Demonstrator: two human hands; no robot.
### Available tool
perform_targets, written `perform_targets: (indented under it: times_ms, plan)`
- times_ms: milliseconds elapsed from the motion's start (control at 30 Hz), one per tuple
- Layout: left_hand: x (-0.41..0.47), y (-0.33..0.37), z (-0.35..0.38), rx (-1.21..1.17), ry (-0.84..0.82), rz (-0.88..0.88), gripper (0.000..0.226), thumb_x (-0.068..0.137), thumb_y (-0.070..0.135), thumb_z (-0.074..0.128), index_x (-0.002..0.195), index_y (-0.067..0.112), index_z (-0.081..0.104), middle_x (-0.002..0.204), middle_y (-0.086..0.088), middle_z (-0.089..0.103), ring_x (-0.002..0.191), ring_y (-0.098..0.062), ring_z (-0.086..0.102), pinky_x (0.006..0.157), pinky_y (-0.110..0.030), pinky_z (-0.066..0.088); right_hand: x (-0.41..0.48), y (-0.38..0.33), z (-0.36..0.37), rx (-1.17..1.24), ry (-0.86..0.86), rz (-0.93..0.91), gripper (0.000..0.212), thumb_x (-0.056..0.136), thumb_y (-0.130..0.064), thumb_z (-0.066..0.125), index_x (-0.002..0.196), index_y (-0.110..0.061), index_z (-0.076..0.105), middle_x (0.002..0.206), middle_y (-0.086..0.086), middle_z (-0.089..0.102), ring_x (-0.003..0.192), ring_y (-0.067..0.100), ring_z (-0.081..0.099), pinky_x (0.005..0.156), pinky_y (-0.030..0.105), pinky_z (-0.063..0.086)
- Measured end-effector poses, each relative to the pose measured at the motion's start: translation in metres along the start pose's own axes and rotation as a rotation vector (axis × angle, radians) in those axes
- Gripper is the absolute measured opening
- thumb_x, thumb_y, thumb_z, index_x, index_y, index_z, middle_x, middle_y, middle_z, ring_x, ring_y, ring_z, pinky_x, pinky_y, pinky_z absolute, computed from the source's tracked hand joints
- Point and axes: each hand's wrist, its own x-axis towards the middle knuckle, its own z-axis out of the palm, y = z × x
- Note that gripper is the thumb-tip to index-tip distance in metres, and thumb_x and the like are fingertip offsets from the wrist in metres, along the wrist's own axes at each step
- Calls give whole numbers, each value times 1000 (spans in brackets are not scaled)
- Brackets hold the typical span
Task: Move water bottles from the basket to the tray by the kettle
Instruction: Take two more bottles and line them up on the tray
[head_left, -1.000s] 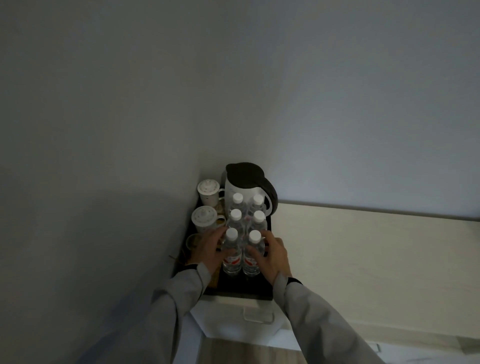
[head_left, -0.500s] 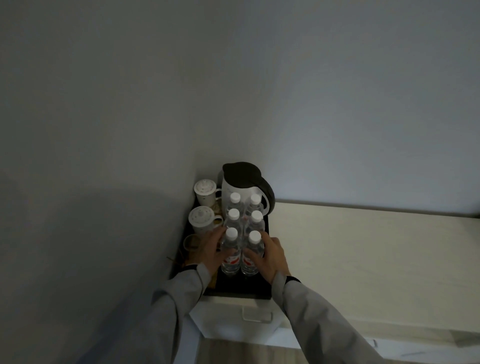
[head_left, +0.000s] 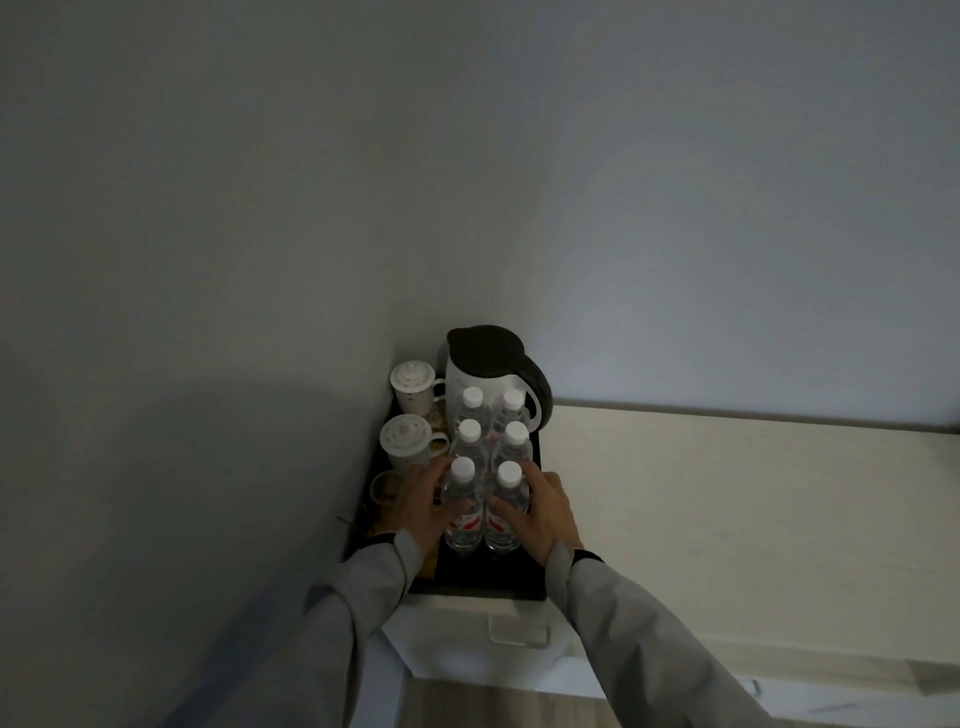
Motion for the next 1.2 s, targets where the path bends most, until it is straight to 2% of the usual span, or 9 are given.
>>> perform_targets:
  times_ms: [300, 433, 600, 1100, 1200]
  plan:
    - [2, 3, -3, -17, -28, -11, 63, 78, 21, 81, 134, 14, 53, 130, -10, 61, 120, -25, 58, 100, -48, 51, 3, -2, -9, -37, -91, -30, 62, 80, -43, 75, 134, -30, 48, 117, 14, 52, 113, 31, 51, 89, 30, 43]
    - [2, 2, -2, -11, -26, -22, 67, 77, 17, 81, 136, 14, 50, 133, -11, 58, 122, -26, 56, 101, -48, 50, 2, -1, -8, -42, -62, -26, 63, 82, -37, 75, 138, -28, 47, 111, 11, 50, 109, 33, 54, 84, 26, 39]
    - [4, 1, -4, 0, -40, -21, 60, 79, 20, 79, 133, 17, 52, 129, -10, 59, 119, -24, 58, 99, -49, 51, 1, -3, -4, -25, -35, -17, 60, 84, -36, 74, 138, -27, 48, 112, 10, 49, 107, 33, 56, 86, 26, 40]
    - [1, 6, -5, 50, -39, -15, 63, 79, 22, 79, 134, 16, 51, 132, -11, 58, 123, -26, 55, 102, -50, 48, -2, -5, -5, -26, -28, -9, 60, 83, -37, 74, 137, -29, 49, 115, 9, 49, 109, 31, 56, 88, 25, 40]
    - [1, 8, -6, 52, -56, -21, 64, 79, 23, 80, 135, 16, 51, 133, -10, 57, 123, -25, 55, 102, -49, 48, -3, -4, -5, -40, -33, -5, 59, 83, -38, 74, 135, -28, 50, 116, 9, 50, 110, 31, 55, 91, 29, 44]
